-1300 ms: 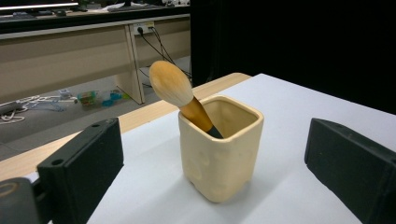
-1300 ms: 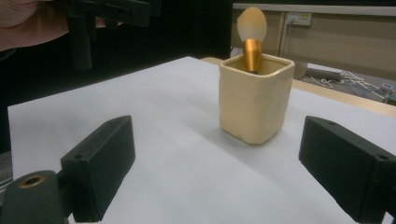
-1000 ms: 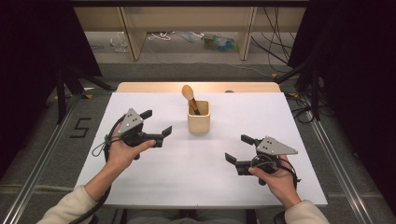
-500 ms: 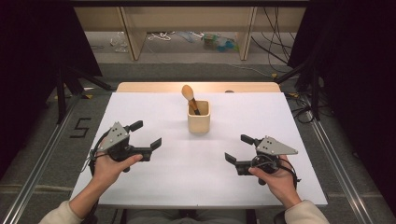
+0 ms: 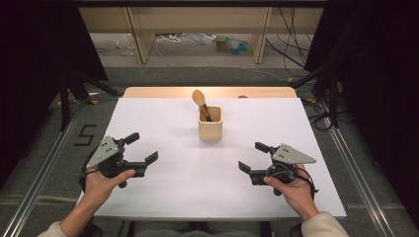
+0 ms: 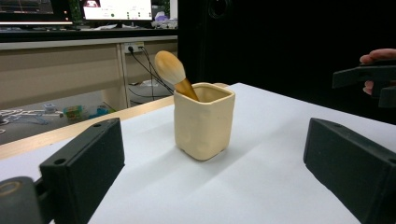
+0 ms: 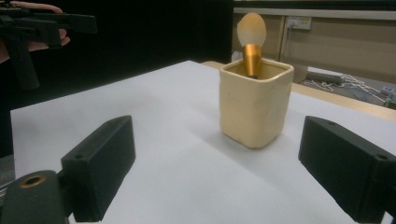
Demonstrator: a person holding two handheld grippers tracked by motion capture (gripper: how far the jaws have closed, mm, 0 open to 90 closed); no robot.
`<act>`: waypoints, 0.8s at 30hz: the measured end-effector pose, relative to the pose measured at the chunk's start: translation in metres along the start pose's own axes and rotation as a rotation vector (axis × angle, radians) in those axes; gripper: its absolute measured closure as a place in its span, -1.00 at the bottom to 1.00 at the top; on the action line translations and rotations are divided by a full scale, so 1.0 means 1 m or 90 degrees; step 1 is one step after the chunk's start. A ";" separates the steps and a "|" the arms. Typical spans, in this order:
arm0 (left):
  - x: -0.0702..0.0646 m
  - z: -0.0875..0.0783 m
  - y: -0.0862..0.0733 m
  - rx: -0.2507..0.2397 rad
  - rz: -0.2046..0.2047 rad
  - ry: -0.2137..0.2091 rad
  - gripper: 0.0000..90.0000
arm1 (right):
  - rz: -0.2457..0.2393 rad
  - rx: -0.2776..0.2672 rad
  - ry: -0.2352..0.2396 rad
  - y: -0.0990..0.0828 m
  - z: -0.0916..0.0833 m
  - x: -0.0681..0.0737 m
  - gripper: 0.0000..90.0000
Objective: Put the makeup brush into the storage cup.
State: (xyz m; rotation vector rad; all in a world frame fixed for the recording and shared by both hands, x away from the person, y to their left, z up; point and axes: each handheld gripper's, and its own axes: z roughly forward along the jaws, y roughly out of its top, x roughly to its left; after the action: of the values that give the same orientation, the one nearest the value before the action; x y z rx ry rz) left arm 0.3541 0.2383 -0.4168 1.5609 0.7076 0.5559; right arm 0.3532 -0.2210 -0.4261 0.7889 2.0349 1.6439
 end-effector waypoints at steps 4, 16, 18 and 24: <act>0.006 -0.006 -0.004 -0.007 -0.006 -0.017 -0.88 | 0.013 0.008 0.002 0.000 -0.001 0.001 -0.73; 0.007 -0.008 -0.012 0.000 -0.006 -0.025 -0.88 | 0.015 0.011 0.006 0.000 -0.001 0.000 -0.73; 0.007 -0.009 -0.011 0.008 0.006 -0.025 -0.88 | 0.003 -0.003 0.005 0.000 0.001 -0.001 -0.73; 0.007 -0.008 -0.012 0.011 -0.001 -0.026 -0.88 | 0.016 0.005 0.009 0.000 0.000 0.001 -0.73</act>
State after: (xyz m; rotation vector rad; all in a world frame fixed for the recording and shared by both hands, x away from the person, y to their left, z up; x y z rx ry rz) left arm 0.3517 0.2490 -0.4283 1.5827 0.6844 0.5172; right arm 0.3524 -0.2202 -0.4265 0.8120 2.0494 1.6609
